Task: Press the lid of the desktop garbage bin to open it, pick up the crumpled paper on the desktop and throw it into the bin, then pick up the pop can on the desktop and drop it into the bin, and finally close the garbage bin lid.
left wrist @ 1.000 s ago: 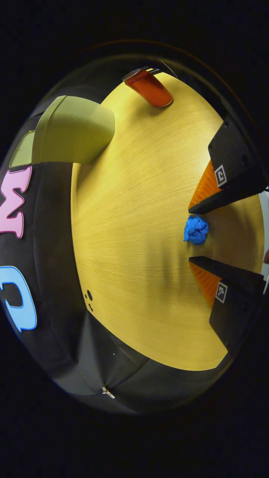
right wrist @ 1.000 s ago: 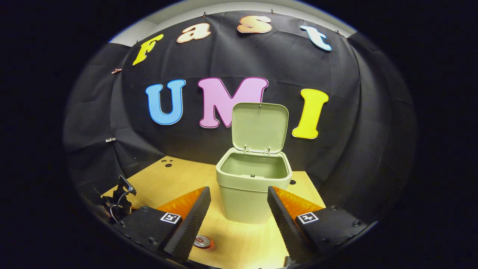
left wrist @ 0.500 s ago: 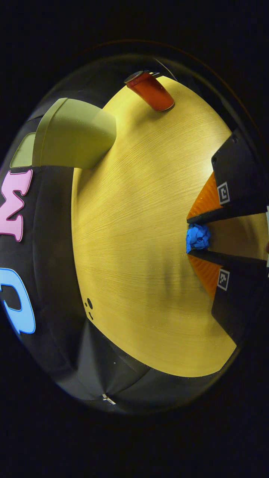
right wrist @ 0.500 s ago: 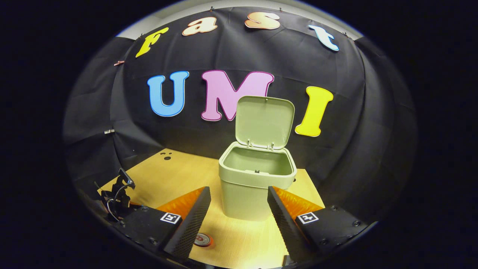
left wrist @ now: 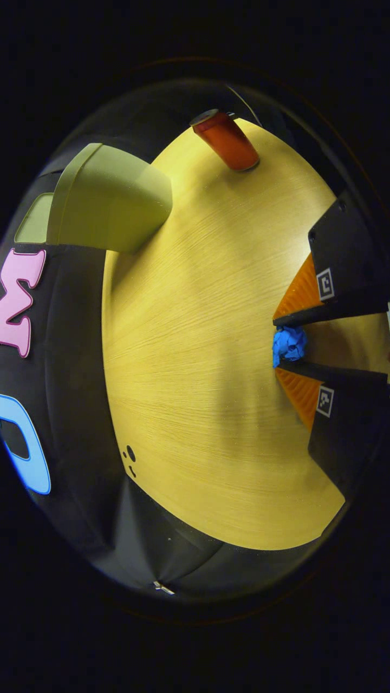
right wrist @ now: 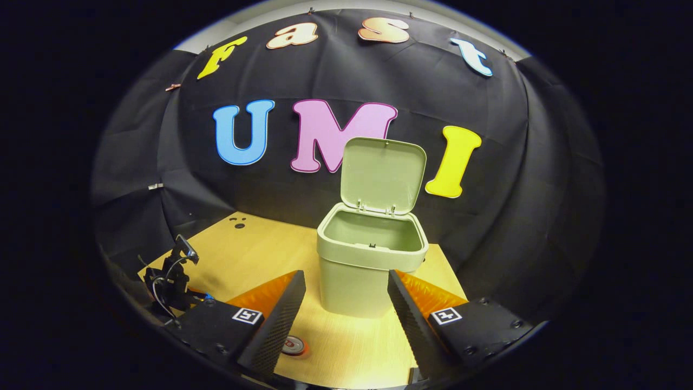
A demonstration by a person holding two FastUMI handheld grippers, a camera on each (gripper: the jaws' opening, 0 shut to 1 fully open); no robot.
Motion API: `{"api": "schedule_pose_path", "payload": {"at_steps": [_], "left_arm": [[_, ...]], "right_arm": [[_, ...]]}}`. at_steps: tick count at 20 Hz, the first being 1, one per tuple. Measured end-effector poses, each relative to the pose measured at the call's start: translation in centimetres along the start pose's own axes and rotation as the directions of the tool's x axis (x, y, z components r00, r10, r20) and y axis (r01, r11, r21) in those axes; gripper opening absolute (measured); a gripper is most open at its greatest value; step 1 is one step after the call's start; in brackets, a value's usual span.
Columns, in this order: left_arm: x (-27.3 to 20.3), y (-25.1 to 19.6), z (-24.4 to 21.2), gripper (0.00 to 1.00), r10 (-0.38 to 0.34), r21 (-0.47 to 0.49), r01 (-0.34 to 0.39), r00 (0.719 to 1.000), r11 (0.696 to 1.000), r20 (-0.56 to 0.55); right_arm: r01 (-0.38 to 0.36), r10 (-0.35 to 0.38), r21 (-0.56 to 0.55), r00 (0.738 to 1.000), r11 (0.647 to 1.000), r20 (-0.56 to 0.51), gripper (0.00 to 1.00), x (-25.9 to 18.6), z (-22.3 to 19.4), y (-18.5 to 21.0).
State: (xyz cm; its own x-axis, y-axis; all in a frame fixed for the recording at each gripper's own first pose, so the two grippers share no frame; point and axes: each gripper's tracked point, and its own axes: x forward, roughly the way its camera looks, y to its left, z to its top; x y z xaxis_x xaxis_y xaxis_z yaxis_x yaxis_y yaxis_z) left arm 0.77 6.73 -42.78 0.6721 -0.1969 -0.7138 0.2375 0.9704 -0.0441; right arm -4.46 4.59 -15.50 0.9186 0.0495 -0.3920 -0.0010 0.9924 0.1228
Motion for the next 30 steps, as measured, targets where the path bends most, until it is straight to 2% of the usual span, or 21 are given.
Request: {"api": "schedule_pose_path", "payload": {"at_steps": [2,4,6,7,9,12,13,15,17,18,19,22,27,30], "left_arm": [[-0.3,-0.7,0.9,0.47,-0.014,0.018,0.013,1.0,1.0,0.012],[-0.7,-1.5,2.1,0.42,-0.036,0.042,0.034,0.999,0.999,0.035],[-1.4,-2.5,3.1,0.46,-0.06,0.059,0.056,0.996,0.997,0.06],[-1.5,-3.1,3.9,0.42,-0.074,0.066,0.069,0.994,0.995,0.074],[-1.9,-4.0,5.2,0.42,-0.097,0.089,0.088,0.99,0.992,0.102],[-3.3,-5.5,7.8,0.42,-0.134,0.118,0.116,0.978,0.986,0.159],[-3.6,-5.9,9.0,0.39,-0.146,0.119,0.125,0.972,0.985,0.183],[-5.0,-7.0,11.5,0.42,-0.166,0.119,0.141,0.957,0.983,0.239],[-6.2,-8.2,14.1,0.42,-0.191,0.124,0.161,0.937,0.979,0.294],[-7.0,-8.7,15.6,0.46,-0.2,0.129,0.167,0.925,0.978,0.322],[-7.6,-9.2,17.1,0.42,-0.211,0.13,0.175,0.912,0.976,0.351],[-9.8,-11.1,21.3,0.42,-0.239,0.128,0.203,0.872,0.971,0.427],[-13.1,-15.1,29.5,0.42,-0.299,0.133,0.273,0.77,0.953,0.563],[-14.2,-17.6,33.5,0.42,-0.34,0.173,0.298,0.719,0.939,0.606]], "right_arm": [[-0.002,0.002,0.013,1.0,1.0,0.009,0.96,0.2,0.5,0.0],[0.007,-0.007,0.024,1.0,1.0,0.018,0.97,0.1,0.8,-0.3],[0.021,-0.021,0.024,0.999,0.999,0.03,0.96,-0.2,1.2,-0.6],[0.027,-0.028,0.024,0.999,0.999,0.038,0.97,-0.3,1.4,-0.7],[0.039,-0.041,0.024,0.998,0.999,0.044,0.97,-0.7,1.4,-0.9],[0.051,-0.051,0.019,0.998,0.999,0.045,0.96,-1.3,1.0,-1.0],[0.054,-0.055,0.019,0.998,0.998,0.042,0.97,-1.4,0.8,-1.1],[0.056,-0.057,0.027,0.998,0.998,0.032,0.96,-1.6,0.2,-1.2],[0.056,-0.057,0.036,0.998,0.998,0.031,0.96,-1.7,0.1,-1.2],[0.057,-0.058,0.038,0.998,0.998,0.03,0.97,-1.7,0.0,-1.3],[0.057,-0.058,0.04,0.998,0.998,0.03,0.97,-1.8,-0.1,-1.4],[0.056,-0.058,0.043,0.998,0.997,0.027,0.96,-1.7,-0.4,-1.5],[0.052,-0.054,0.043,0.998,0.998,0.04,0.96,-2.1,-0.3,-1.9],[0.047,-0.048,0.039,0.998,0.998,0.041,0.97,-2.4,-0.6,-2.3]]}}
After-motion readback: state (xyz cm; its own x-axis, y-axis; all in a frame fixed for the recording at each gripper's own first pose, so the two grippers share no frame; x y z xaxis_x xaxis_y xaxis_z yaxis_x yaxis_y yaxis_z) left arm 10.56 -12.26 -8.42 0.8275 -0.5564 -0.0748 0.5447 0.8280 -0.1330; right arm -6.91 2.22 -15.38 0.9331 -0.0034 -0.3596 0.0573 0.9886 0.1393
